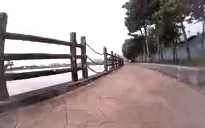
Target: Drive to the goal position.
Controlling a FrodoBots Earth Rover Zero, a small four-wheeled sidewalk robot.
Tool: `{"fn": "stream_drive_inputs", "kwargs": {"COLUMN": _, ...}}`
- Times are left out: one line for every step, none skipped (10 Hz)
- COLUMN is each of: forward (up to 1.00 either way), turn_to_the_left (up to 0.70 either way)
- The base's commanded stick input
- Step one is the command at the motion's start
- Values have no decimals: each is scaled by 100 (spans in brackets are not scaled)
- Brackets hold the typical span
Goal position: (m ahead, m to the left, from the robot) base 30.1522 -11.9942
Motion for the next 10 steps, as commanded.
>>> {"fn": "stream_drive_inputs", "kwargs": {"forward": 0, "turn_to_the_left": -100}}
{"fn": "stream_drive_inputs", "kwargs": {"forward": 0, "turn_to_the_left": 0}}
{"fn": "stream_drive_inputs", "kwargs": {"forward": 0, "turn_to_the_left": 0}}
{"fn": "stream_drive_inputs", "kwargs": {"forward": 0, "turn_to_the_left": 0}}
{"fn": "stream_drive_inputs", "kwargs": {"forward": 0, "turn_to_the_left": 0}}
{"fn": "stream_drive_inputs", "kwargs": {"forward": 0, "turn_to_the_left": 0}}
{"fn": "stream_drive_inputs", "kwargs": {"forward": 0, "turn_to_the_left": 0}}
{"fn": "stream_drive_inputs", "kwargs": {"forward": 0, "turn_to_the_left": 0}}
{"fn": "stream_drive_inputs", "kwargs": {"forward": 0, "turn_to_the_left": 0}}
{"fn": "stream_drive_inputs", "kwargs": {"forward": 0, "turn_to_the_left": 0}}
